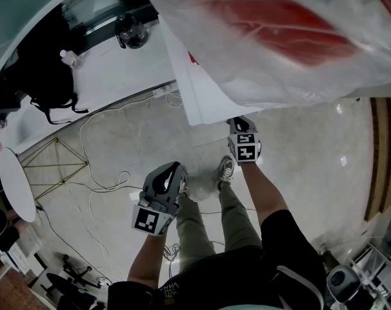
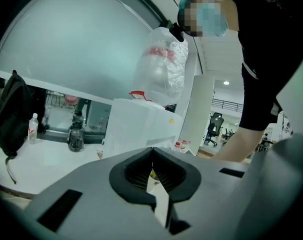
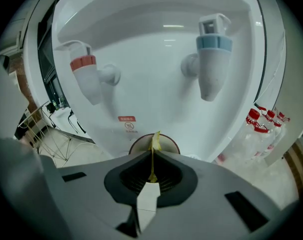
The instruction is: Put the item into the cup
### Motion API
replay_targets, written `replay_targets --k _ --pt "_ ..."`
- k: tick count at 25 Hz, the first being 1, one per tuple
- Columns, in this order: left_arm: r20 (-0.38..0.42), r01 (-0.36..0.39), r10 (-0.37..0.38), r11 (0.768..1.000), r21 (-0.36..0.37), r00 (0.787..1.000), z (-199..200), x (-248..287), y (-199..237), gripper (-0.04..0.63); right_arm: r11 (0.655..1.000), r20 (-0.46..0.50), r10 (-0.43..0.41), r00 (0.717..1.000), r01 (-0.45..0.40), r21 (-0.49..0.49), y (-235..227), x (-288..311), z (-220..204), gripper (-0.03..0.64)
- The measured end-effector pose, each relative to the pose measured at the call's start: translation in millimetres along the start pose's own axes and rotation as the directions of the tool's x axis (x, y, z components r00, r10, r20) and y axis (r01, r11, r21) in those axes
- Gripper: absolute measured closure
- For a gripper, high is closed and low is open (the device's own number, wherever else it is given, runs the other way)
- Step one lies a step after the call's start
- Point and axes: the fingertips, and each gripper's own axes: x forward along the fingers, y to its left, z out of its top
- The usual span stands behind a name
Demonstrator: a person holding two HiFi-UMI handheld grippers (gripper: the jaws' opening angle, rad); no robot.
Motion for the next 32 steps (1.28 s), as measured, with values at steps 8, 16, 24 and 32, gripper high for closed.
replay_targets --k 8,16,24,32 --pt "-0.003 -0.011 0.011 1.0 -0.014 1.0 -2.7 -5.1 0.3 0.575 1.0 -0.038 0.006 0.999 -0.006 -0.013 -1.6 7.6 -2.2 0.569" --pt "0.004 -0.004 0.004 1.0 -0.011 1.0 2.3 -4.4 -3.6 0.575 0.998 -0.009 0.043 0.999 -0.042 0.043 3.1 5.9 5.0 0.568" --pt "-0.002 0.028 -0.028 1.0 0.006 1.0 14.5 0.3 -16.1 0.575 0.992 0.076 0.051 0.996 -0.06 0.107 1.9 -35.0 18.3 0.568" --pt "0.017 0.1 -0.101 0.994 0.045 0.995 47.0 9.7 -37.3 0.575 0.989 0.175 0.032 0.984 -0.056 0.137 6.0 -101.8 42.4 0.569"
